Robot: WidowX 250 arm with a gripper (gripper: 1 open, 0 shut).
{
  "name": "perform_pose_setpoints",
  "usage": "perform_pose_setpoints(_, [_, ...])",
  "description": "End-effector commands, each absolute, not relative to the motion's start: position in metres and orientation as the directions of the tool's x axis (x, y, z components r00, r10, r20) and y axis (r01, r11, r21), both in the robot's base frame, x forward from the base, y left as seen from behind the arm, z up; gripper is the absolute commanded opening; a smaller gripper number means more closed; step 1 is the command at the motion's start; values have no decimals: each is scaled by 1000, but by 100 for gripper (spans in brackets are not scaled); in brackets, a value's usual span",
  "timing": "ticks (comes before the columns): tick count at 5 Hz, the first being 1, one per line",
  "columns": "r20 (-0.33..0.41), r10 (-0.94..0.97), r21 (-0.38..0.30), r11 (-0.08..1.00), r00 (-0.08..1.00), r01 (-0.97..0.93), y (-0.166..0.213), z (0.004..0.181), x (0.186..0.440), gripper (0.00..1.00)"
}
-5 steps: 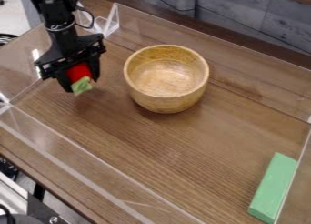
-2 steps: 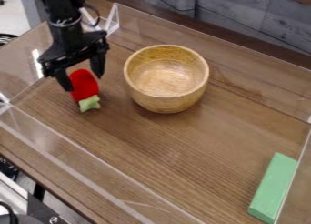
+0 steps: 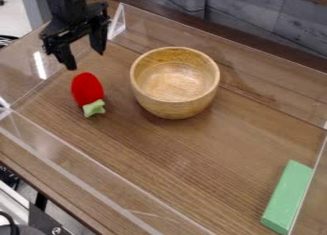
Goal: Move the red fruit to the left
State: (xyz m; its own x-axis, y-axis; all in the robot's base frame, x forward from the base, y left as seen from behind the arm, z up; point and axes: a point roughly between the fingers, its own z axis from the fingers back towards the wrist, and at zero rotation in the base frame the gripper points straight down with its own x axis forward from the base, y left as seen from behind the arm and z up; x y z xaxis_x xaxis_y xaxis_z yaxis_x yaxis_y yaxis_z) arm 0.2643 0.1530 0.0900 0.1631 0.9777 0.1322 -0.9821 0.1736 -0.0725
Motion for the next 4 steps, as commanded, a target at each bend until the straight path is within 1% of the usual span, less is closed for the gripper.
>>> perform_pose_setpoints(1, [162,976,-103,161,143,-982,148,103,270,0])
perform_pose_setpoints(2, [167,979,-100,135,117,-986,143,101,269,100])
perform_pose_setpoints(4, [174,973,-93,167,150,-982,150,110,285,100])
